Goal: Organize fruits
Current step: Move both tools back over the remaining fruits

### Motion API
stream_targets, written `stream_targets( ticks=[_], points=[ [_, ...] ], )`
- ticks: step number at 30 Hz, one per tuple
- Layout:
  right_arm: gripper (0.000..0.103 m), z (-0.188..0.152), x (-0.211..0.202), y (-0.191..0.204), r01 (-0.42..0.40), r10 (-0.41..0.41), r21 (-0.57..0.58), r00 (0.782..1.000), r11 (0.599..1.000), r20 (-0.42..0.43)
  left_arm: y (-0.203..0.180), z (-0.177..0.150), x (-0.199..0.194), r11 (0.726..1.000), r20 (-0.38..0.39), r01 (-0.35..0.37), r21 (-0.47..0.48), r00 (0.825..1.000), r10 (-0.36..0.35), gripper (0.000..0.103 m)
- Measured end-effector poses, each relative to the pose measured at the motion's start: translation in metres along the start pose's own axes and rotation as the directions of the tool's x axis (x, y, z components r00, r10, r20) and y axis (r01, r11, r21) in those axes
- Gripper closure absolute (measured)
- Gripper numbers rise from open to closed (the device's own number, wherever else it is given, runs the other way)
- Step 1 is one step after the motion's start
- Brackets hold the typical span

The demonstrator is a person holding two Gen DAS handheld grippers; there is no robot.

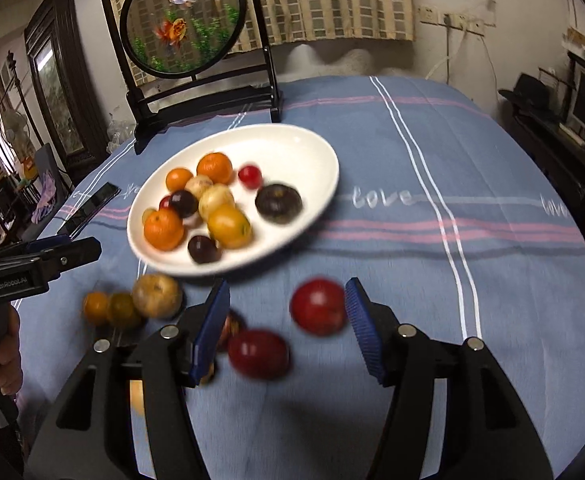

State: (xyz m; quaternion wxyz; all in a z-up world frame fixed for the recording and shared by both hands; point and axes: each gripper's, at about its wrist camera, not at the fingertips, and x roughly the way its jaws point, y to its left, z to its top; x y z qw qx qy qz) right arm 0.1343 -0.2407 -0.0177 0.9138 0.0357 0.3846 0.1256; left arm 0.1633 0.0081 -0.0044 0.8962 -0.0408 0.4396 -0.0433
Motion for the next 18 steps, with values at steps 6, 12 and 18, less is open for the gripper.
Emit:
stream_targets(
  ticks=[6, 12, 18],
  points=[
    [0.042, -0.033, -0.019, 0.004, -0.006, 0.006, -0.01, 1.0, 1.0, -0.004, 0.0, -0.035, -0.013, 1.0, -0.004, -0.024, 0.004, 1.0, 0.024, 0.015],
    [0.042, -0.054, -0.028, 0.006, -0.012, 0.012, -0.02, 1.0, 1.0, -0.024, -0.005, -0.063, -0.028, 0.998, 0.01, -0.044, 0.034, 0.999, 0.044, 0.013],
    [0.041, -0.068, -0.028, 0.002, -0.009, 0.008, -0.01, 0.999, 1.0, -0.047, -0.007, -0.077, -0.03, 0.997, 0.003, -0.053, 0.047, 0.999, 0.053, 0.013]
  ],
)
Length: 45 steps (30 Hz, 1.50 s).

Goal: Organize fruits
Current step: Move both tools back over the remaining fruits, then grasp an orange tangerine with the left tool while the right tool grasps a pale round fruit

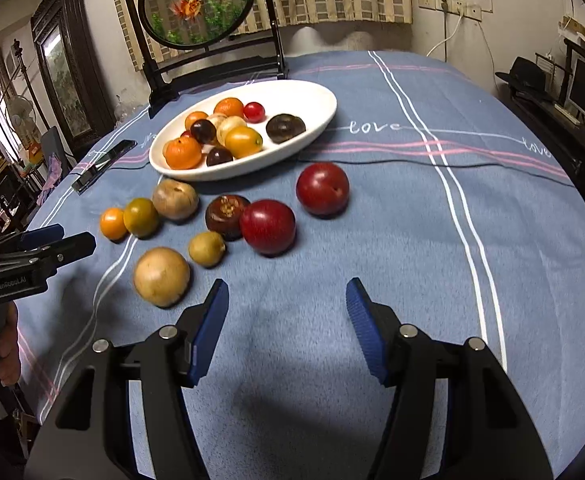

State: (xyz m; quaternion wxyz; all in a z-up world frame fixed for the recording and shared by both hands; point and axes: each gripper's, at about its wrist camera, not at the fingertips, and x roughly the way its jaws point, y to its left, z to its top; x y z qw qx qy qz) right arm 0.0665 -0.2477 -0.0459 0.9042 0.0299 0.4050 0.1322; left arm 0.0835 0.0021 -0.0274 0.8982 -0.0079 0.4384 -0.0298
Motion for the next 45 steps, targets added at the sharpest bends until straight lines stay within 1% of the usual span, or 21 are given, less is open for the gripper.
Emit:
stream_targets(
  ticks=[7, 11, 14, 16, 21, 23, 25, 26, 27, 28, 29, 30, 32, 35, 40, 45],
  points=[
    [0.041, -0.004, 0.006, 0.0, -0.005, 0.005, 0.008, 1.0, 1.0, -0.01, 0.007, -0.008, 0.018, 1.0, -0.037, -0.011, -0.003, 0.999, 0.011, 0.013],
    [0.041, -0.005, 0.01, 0.0, -0.024, 0.024, 0.012, 0.999, 1.0, -0.025, 0.013, -0.006, 0.028, 1.0, -0.04, -0.027, -0.01, 0.999, 0.026, 0.013],
    [0.041, -0.004, 0.01, 0.002, -0.038, 0.039, 0.008, 0.999, 0.999, -0.027, 0.015, -0.003, 0.04, 1.0, -0.071, -0.021, -0.006, 0.997, 0.021, 0.013],
    [0.041, -0.003, 0.008, 0.004, -0.046, 0.046, 0.003, 0.999, 0.999, -0.018, 0.014, 0.001, 0.047, 1.0, -0.076, -0.021, 0.002, 0.997, 0.021, 0.014],
    [0.042, 0.0, 0.011, 0.005, -0.052, 0.052, -0.001, 0.998, 0.999, -0.023, 0.008, 0.012, 0.056, 0.999, -0.069, -0.018, 0.036, 0.997, 0.021, 0.024],
    [0.041, 0.001, 0.013, 0.005, -0.057, 0.057, 0.004, 0.998, 0.998, -0.03, 0.005, 0.015, 0.059, 0.999, -0.07, -0.016, 0.049, 0.997, 0.02, 0.025],
    [0.041, 0.001, 0.016, 0.006, -0.062, 0.062, 0.005, 0.997, 0.998, -0.04, 0.0, 0.017, 0.06, 0.998, -0.061, -0.011, 0.068, 0.998, 0.015, 0.032],
    [0.041, 0.002, 0.017, 0.007, -0.064, 0.064, 0.003, 0.997, 0.998, -0.045, -0.001, 0.018, 0.061, 0.997, -0.062, -0.008, 0.076, 0.998, 0.013, 0.041],
    [0.041, 0.002, 0.018, 0.009, -0.066, 0.066, -0.001, 0.997, 0.998, -0.048, -0.003, 0.018, 0.062, 0.997, -0.063, -0.004, 0.08, 0.998, 0.009, 0.047],
    [0.041, 0.002, 0.018, 0.011, -0.067, 0.066, -0.009, 0.997, 0.998, -0.051, -0.003, 0.018, 0.062, 0.997, -0.058, -0.005, 0.081, 0.998, 0.01, 0.049],
    [0.041, 0.003, 0.018, 0.012, -0.067, 0.066, -0.014, 0.996, 0.998, -0.052, -0.002, 0.018, 0.061, 0.997, -0.05, -0.01, 0.08, 0.999, 0.014, 0.059],
    [0.041, 0.003, 0.018, 0.015, -0.069, 0.068, -0.022, 0.996, 0.997, -0.053, 0.0, 0.018, 0.059, 0.997, -0.048, -0.01, 0.077, 0.999, 0.014, 0.062],
    [0.041, 0.004, 0.019, 0.02, -0.078, 0.076, -0.038, 0.995, 0.996, -0.058, 0.005, 0.017, 0.056, 0.998, -0.057, 0.032, 0.049, 0.998, -0.029, 0.062],
    [0.041, 0.004, 0.019, 0.031, -0.098, 0.093, -0.067, 0.994, 0.993, -0.064, 0.009, 0.011, 0.05, 0.999, -0.042, 0.036, 0.04, 0.999, -0.034, 0.062],
    [0.041, 0.004, 0.025, 0.054, -0.127, 0.116, -0.126, 0.989, 0.984, -0.093, 0.019, 0.004, 0.044, 0.998, -0.039, 0.055, 0.005, 0.998, -0.055, 0.062],
    [0.041, 0.003, 0.037, 0.073, -0.14, 0.12, -0.164, 0.985, 0.977, -0.128, 0.026, -0.002, 0.039, 0.998, -0.028, 0.068, -0.013, 0.997, -0.068, 0.062]
  ],
)
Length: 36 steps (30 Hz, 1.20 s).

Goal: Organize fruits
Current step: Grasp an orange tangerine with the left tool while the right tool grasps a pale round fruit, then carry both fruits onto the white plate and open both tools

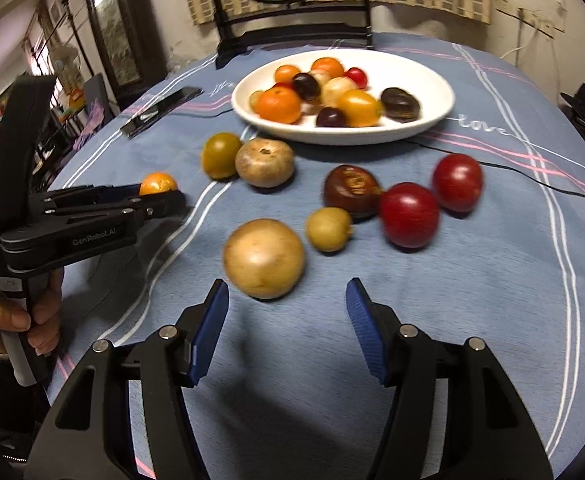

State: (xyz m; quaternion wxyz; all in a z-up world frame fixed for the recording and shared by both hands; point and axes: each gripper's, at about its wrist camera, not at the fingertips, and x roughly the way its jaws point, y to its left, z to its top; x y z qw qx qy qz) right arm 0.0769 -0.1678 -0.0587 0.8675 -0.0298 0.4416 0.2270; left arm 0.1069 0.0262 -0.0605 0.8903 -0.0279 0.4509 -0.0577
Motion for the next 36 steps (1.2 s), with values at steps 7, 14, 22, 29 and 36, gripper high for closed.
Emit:
stream_targets(
  ticks=[7, 14, 22, 29, 36],
  points=[
    [0.041, 0.013, 0.023, 0.018, 0.036, -0.037, -0.024, 0.999, 0.999, -0.033, 0.006, -0.004, 0.001, 1.0, 0.0, 0.023, -0.019, 1.0, -0.023, 0.062],
    [0.057, 0.017, 0.026, 0.019, 0.05, -0.051, -0.025, 0.998, 0.998, -0.031, 0.006, -0.004, 0.0, 1.0, -0.002, 0.024, -0.019, 1.0, -0.024, 0.062],
    [0.058, 0.005, -0.002, 0.001, 0.024, -0.025, 0.017, 1.0, 1.0, 0.016, 0.003, -0.004, -0.009, 1.0, 0.003, 0.007, -0.018, 1.0, -0.007, 0.062],
    [0.058, 0.0, -0.032, -0.02, 0.024, -0.03, 0.072, 0.996, 0.997, 0.084, -0.007, 0.003, -0.029, 1.0, 0.043, -0.004, 0.005, 0.999, 0.003, 0.062],
    [0.058, 0.011, -0.063, -0.038, 0.045, -0.061, 0.099, 0.985, 0.994, 0.162, -0.019, 0.023, -0.047, 0.999, 0.095, -0.009, 0.034, 0.995, 0.006, 0.062]
  ],
)
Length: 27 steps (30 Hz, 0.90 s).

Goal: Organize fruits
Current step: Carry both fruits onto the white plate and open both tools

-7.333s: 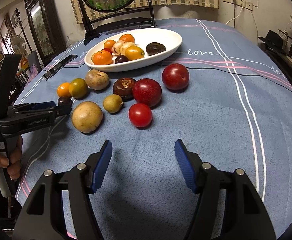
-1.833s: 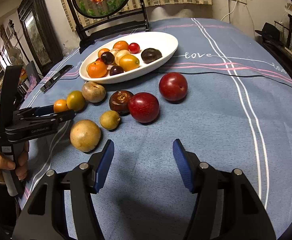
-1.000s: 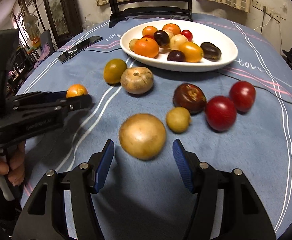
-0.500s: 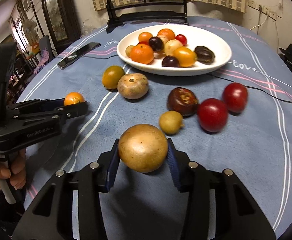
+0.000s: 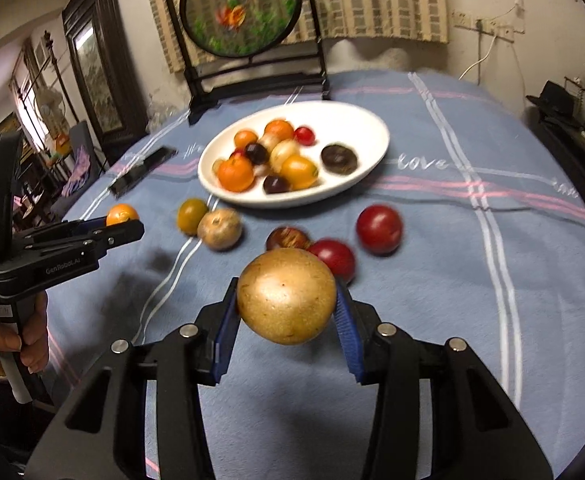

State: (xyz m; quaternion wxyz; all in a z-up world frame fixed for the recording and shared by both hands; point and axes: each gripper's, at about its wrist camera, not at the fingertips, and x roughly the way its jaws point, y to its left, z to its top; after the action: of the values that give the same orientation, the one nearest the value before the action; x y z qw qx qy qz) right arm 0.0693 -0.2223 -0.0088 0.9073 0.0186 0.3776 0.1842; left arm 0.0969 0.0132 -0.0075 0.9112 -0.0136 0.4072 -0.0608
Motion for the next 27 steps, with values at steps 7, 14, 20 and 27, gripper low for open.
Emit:
stream_targets(
  ticks=[7, 14, 20, 27],
  points=[
    [0.058, 0.03, -0.011, -0.005, 0.031, -0.03, -0.022, 0.997, 0.999, 0.067, -0.014, 0.033, -0.008, 0.999, 0.046, 0.02, 0.046, 0.999, -0.022, 0.062],
    [0.058, 0.061, 0.005, -0.003, 0.036, -0.031, -0.062, 0.996, 0.997, 0.079, -0.023, 0.064, 0.004, 0.998, 0.051, 0.023, 0.056, 0.998, -0.026, 0.062],
    [0.058, 0.098, 0.035, -0.006, 0.058, -0.051, -0.094, 0.996, 0.994, 0.08, -0.023, 0.099, 0.04, 0.999, 0.019, 0.029, 0.018, 0.999, -0.029, 0.062],
    [0.058, 0.131, 0.101, -0.027, 0.092, -0.089, -0.096, 0.995, 0.991, 0.035, -0.01, 0.128, 0.101, 0.999, -0.049, -0.025, -0.039, 0.999, 0.023, 0.062]
  ],
)
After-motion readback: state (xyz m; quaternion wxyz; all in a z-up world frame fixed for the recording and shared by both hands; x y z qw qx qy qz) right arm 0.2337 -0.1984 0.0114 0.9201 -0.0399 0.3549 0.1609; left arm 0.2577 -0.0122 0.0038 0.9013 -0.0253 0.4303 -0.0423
